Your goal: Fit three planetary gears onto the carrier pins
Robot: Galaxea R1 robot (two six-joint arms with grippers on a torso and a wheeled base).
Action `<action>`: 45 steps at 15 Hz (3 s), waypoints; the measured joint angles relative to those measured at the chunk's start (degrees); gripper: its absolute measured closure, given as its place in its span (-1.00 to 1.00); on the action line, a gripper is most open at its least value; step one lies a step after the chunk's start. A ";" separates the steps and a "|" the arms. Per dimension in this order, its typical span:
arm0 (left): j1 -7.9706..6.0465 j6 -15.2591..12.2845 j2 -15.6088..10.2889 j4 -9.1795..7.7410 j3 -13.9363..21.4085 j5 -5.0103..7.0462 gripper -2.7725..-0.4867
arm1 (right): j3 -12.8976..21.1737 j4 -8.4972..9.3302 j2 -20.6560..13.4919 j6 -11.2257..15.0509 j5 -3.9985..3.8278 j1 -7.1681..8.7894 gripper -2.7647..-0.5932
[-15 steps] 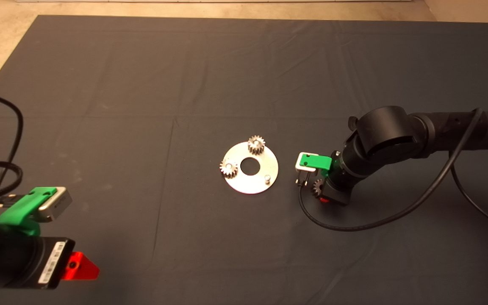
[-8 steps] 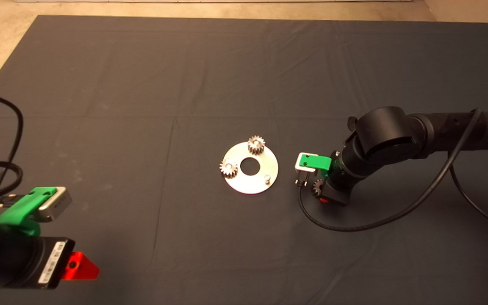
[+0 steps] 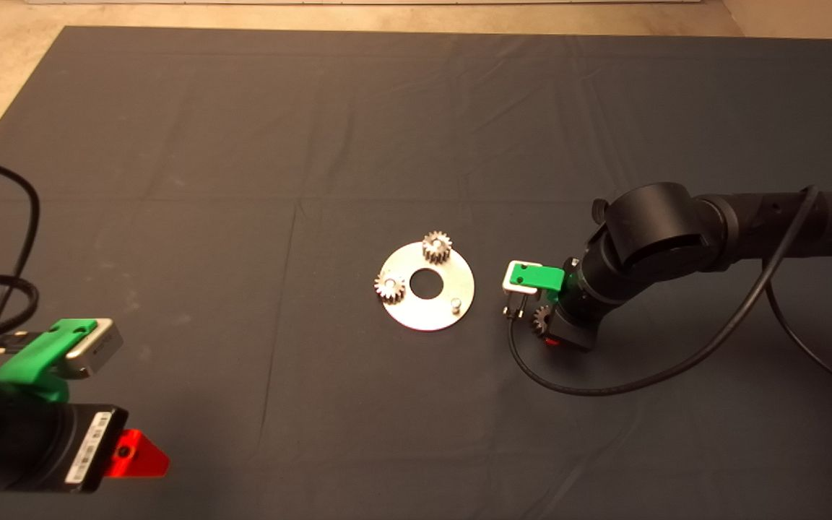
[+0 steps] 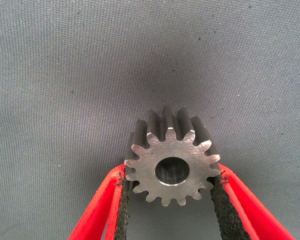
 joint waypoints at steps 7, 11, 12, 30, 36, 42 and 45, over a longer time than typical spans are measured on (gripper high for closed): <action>0.00 0.00 0.00 0.00 0.00 0.00 -0.73 | 0.06 -0.09 -0.01 0.11 -0.02 -0.02 0.62; 0.00 0.00 0.00 0.00 0.00 0.00 -0.73 | 0.56 -0.09 -0.01 1.06 0.46 0.13 0.63; 0.00 0.00 0.00 0.00 0.00 0.00 -0.73 | 0.56 -0.09 0.00 1.11 0.98 0.28 0.63; 0.00 -0.02 0.00 0.00 0.00 0.00 -0.73 | 2.56 5.56 6.47 8.56 1.42 10.17 0.68; 0.00 -0.04 0.00 0.00 0.00 0.00 -0.73 | 1.35 7.06 9.25 10.34 1.37 10.91 0.68; 0.00 -0.03 0.00 0.00 0.00 0.00 -0.73 | -2.28 8.11 13.35 11.13 1.39 10.91 0.68; 0.00 -0.04 0.00 0.00 0.01 0.00 -0.73 | -3.79 8.30 14.75 11.17 1.44 10.91 0.68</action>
